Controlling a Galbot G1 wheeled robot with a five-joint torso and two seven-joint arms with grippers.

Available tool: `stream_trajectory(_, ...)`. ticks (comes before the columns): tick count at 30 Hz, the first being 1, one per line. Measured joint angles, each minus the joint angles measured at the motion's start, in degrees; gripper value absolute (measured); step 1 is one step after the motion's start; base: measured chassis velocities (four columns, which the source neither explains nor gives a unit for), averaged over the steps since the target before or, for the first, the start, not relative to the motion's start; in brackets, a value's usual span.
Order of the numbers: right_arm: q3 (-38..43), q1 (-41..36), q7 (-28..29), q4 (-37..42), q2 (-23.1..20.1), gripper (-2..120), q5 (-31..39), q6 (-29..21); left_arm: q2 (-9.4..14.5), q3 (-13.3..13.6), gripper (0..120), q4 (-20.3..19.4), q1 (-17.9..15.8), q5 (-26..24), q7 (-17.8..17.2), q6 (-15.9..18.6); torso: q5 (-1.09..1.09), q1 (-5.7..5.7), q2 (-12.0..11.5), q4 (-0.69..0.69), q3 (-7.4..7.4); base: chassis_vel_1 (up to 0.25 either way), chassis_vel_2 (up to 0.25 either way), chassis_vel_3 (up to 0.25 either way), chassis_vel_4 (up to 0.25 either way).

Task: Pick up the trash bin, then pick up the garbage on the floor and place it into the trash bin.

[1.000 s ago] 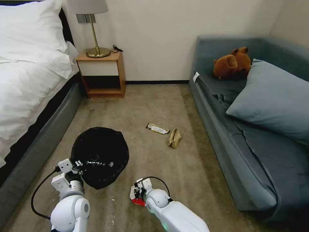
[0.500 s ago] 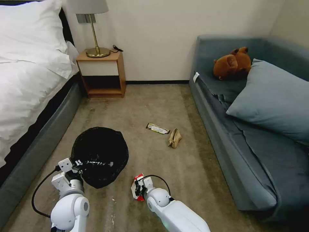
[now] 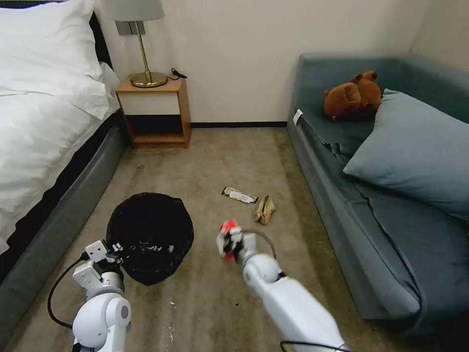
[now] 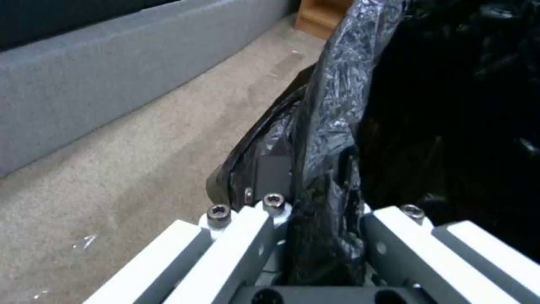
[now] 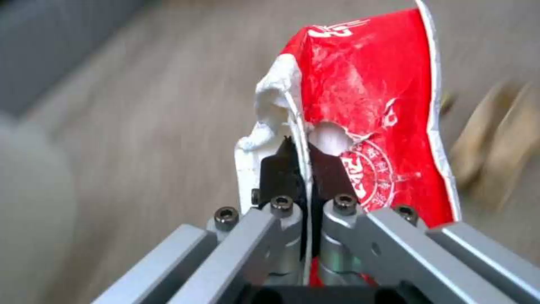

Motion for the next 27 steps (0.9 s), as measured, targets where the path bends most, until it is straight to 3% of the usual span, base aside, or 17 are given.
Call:
stream_trajectory(2, 1.3, 0.0, 0.3, 3.3, -0.3, 0, -2.2, 6.4, 0.6, 0.1, 1, -0.3, -0.1, -1.4, 0.0, 0.7, 0.00, 0.00, 0.0, 0.00, 0.00, 0.000, 0.000, 0.000, 0.000)
stream_trajectory(3, 1.3, 0.0, 0.3, 3.3, -0.3, 0, -2.2, 6.4, 0.6, 0.1, 1, -0.3, -0.1, -1.4, 0.0, 0.7, 0.00, 0.00, 0.0, 0.00, 0.00, 0.000, 0.000, 0.000, 0.000)
stream_trajectory(4, 1.4, -0.5, 0.7, 7.5, -0.8, 0, -3.8, 9.4, 1.2, 0.3, 1, -0.3, -0.3, -2.4, 0.0, 1.2, -0.01, 0.00, 0.0, -0.01, 0.00, 0.000, 0.000, 0.000, 0.000)
stream_trajectory(13, -8.4, -0.2, 1.0, 21.8, -1.6, 0, -4.4, 15.8, 1.1, 1.2, 1, 0.8, -1.7, -2.6, -0.1, 1.5, -0.01, 0.00, 0.0, 0.01, 0.00, 0.000, 0.000, 0.000, 0.000)
stream_trajectory(19, -15.9, 3.1, -1.8, 20.6, -0.6, 0, -6.1, 21.6, 0.2, 2.0, 1, 1.2, -2.4, -2.5, 0.0, 1.8, -0.01, 0.00, 0.0, 0.01, 0.00, 0.000, 0.000, 0.000, 0.000)
stream_trajectory(27, -22.4, 5.6, -2.6, 13.7, 1.0, 0, -8.1, 24.6, -0.4, 2.9, 1, 1.0, -1.9, -2.4, 0.0, 1.9, -0.01, 0.00, 0.0, 0.00, 0.00, 0.000, 0.000, 0.000, 0.000)
